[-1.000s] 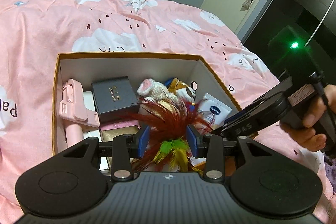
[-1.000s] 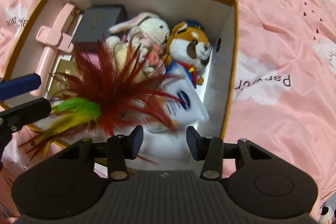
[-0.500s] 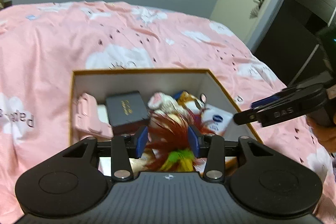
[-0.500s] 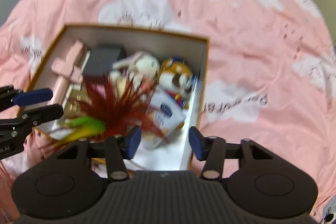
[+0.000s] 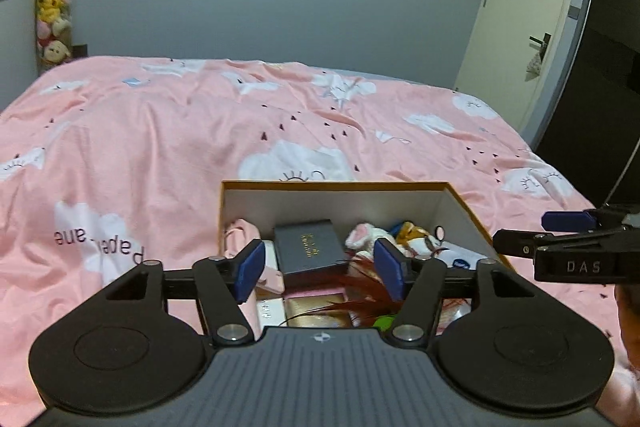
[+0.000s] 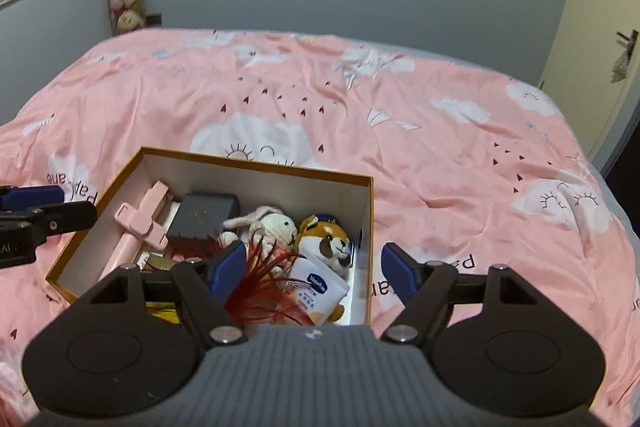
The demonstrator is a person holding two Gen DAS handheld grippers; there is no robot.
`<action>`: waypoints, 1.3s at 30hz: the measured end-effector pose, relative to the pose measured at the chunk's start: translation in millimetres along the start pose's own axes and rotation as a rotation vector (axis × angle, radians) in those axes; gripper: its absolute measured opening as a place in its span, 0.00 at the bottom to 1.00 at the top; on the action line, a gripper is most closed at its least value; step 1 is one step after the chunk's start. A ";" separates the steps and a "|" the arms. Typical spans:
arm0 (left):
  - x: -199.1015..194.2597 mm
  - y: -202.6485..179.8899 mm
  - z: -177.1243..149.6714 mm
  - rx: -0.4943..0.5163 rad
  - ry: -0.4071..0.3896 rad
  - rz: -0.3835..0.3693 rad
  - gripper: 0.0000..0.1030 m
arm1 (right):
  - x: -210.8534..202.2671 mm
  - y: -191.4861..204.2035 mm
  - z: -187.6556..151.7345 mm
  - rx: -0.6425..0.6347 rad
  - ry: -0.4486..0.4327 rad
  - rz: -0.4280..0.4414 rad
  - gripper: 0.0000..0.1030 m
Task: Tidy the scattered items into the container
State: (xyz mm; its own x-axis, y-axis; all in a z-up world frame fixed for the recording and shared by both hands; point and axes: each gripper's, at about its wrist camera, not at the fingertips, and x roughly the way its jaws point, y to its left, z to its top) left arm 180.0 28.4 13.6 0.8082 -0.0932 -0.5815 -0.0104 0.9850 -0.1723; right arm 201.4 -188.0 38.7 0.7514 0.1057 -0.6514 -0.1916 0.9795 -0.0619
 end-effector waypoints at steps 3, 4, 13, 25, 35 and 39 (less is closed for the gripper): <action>0.2 -1.6 -9.0 0.011 -0.020 0.034 0.79 | -2.4 7.8 -15.1 0.036 -0.048 -0.014 0.77; 0.6 -1.7 -12.7 0.008 -0.026 0.043 0.81 | -2.9 9.9 -19.9 0.051 -0.060 -0.015 0.79; 16.9 -1.8 -38.7 -0.020 -0.030 0.093 0.85 | 10.6 23.3 -55.5 0.099 -0.107 -0.016 0.87; 41.8 -6.0 -60.7 -0.028 0.045 0.088 0.85 | 29.1 20.3 -79.3 0.158 -0.100 0.015 0.89; 60.7 -11.1 -71.9 0.047 0.058 0.117 0.88 | 48.2 27.3 -93.1 0.105 -0.111 -0.030 0.95; 67.1 -14.1 -76.1 0.070 0.046 0.156 0.88 | 55.2 28.7 -96.7 0.101 -0.114 -0.043 0.95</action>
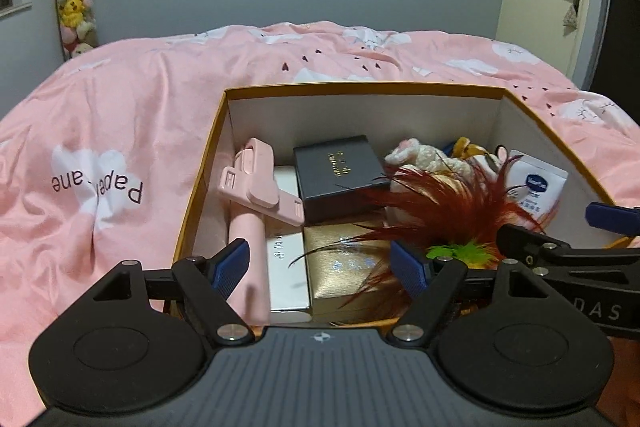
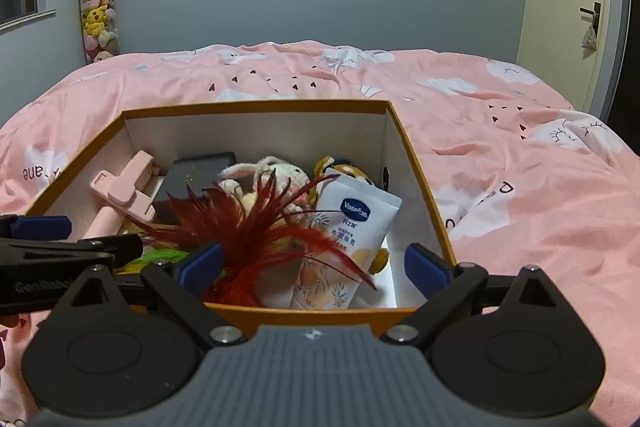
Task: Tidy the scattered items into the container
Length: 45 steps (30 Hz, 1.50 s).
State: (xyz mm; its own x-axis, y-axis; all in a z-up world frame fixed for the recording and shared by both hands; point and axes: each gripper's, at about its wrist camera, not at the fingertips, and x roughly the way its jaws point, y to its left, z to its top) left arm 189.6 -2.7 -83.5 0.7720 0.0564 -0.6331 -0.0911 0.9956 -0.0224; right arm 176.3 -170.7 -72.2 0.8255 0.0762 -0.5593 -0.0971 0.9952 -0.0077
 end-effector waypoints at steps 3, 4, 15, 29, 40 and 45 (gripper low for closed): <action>1.6 -1.1 -1.7 -0.004 -0.016 0.016 0.88 | 1.3 0.8 -2.0 -0.002 -0.017 -0.005 0.95; 1.9 -1.2 -2.0 -0.005 -0.021 0.017 0.88 | 1.8 0.4 -2.3 -0.001 -0.020 -0.005 0.95; 2.4 -1.0 -2.4 -0.002 -0.016 0.018 0.88 | 2.8 0.3 -3.2 0.001 -0.025 -0.004 0.95; 1.9 -1.0 -2.2 -0.002 -0.020 0.019 0.88 | 3.3 0.4 -3.7 0.001 -0.026 -0.003 0.95; 1.9 -1.1 -1.8 -0.002 -0.019 0.020 0.88 | 1.9 0.6 -3.2 0.002 -0.025 -0.002 0.95; 2.2 -0.8 -1.8 -0.002 -0.019 0.020 0.88 | 3.3 1.5 -2.0 0.003 -0.023 0.007 0.95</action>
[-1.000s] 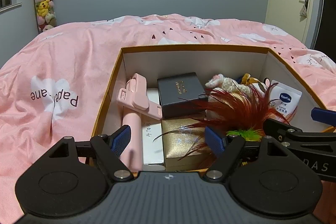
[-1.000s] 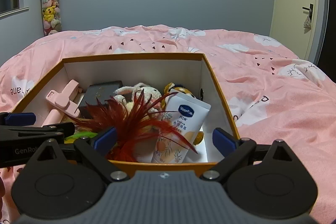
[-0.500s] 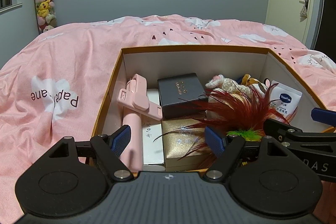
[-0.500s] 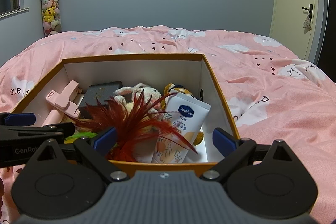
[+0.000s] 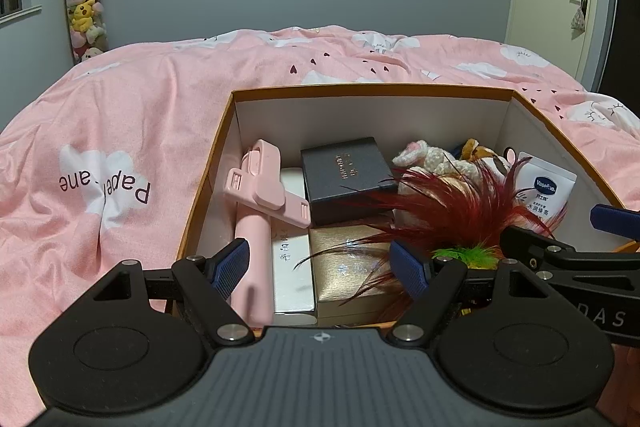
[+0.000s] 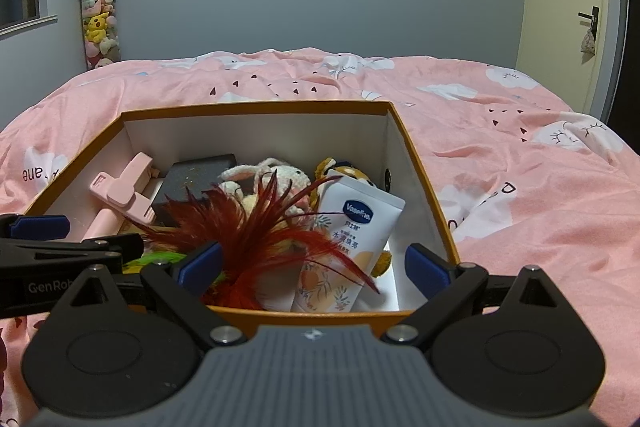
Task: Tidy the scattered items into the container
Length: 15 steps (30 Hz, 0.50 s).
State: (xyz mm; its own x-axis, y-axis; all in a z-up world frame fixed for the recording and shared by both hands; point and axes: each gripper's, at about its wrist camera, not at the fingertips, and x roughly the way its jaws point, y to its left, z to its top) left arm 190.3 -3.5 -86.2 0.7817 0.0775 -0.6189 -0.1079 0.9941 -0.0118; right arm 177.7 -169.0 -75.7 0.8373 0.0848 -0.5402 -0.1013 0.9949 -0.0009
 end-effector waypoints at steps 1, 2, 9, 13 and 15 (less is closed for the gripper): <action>-0.1 0.0 0.1 0.000 0.000 0.000 0.88 | 0.3 0.0 -0.1 0.001 0.001 0.002 0.95; -0.1 -0.1 0.2 0.000 0.000 0.000 0.88 | 0.5 0.1 -0.1 0.002 0.001 0.004 0.95; 1.6 0.9 -1.4 0.007 0.002 0.014 0.88 | 2.5 0.8 -1.8 0.005 0.012 0.008 0.95; 1.6 1.1 -1.4 0.008 0.002 0.014 0.88 | 3.3 0.9 -2.0 0.006 0.011 0.007 0.95; 1.4 1.0 -1.4 0.008 0.002 0.014 0.88 | 3.3 0.9 -1.9 0.006 0.011 0.007 0.95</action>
